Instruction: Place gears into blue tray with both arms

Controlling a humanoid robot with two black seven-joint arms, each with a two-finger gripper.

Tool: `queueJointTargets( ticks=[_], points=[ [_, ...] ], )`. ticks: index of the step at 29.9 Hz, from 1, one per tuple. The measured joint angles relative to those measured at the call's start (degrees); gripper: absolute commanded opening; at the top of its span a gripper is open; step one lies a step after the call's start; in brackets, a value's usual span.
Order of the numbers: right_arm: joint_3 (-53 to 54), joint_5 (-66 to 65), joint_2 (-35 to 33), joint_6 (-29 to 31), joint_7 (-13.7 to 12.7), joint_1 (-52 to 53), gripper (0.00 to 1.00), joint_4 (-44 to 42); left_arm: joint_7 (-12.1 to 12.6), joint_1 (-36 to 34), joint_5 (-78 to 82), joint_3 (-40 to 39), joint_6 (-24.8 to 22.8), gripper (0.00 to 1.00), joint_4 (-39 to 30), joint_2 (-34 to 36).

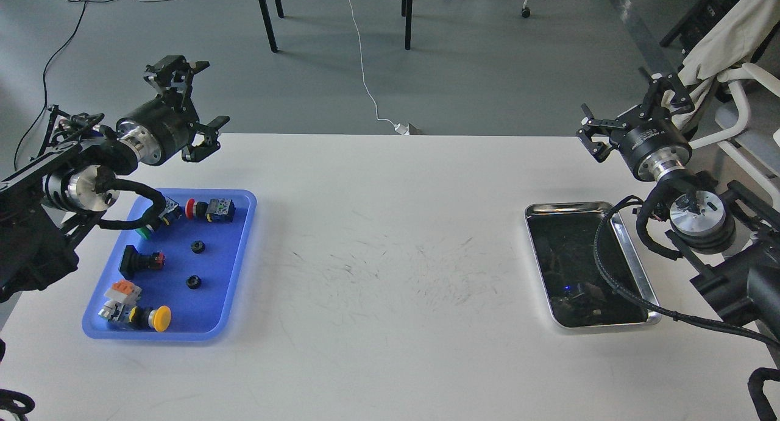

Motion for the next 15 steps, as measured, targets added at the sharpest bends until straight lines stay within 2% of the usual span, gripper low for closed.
queueJointTargets(
  ticks=[7,15],
  points=[
    [-0.01,0.00,0.33,0.06,0.00,-0.25,0.99,-0.05,-0.34,2.03,0.25,0.02,-0.51,0.99,-2.41,1.53],
    [0.15,0.00,0.45,0.03,0.06,-0.46,0.99,-0.08,-0.44,2.58,-0.05,-0.95,2.04,0.99,-2.47,1.34]
  ],
)
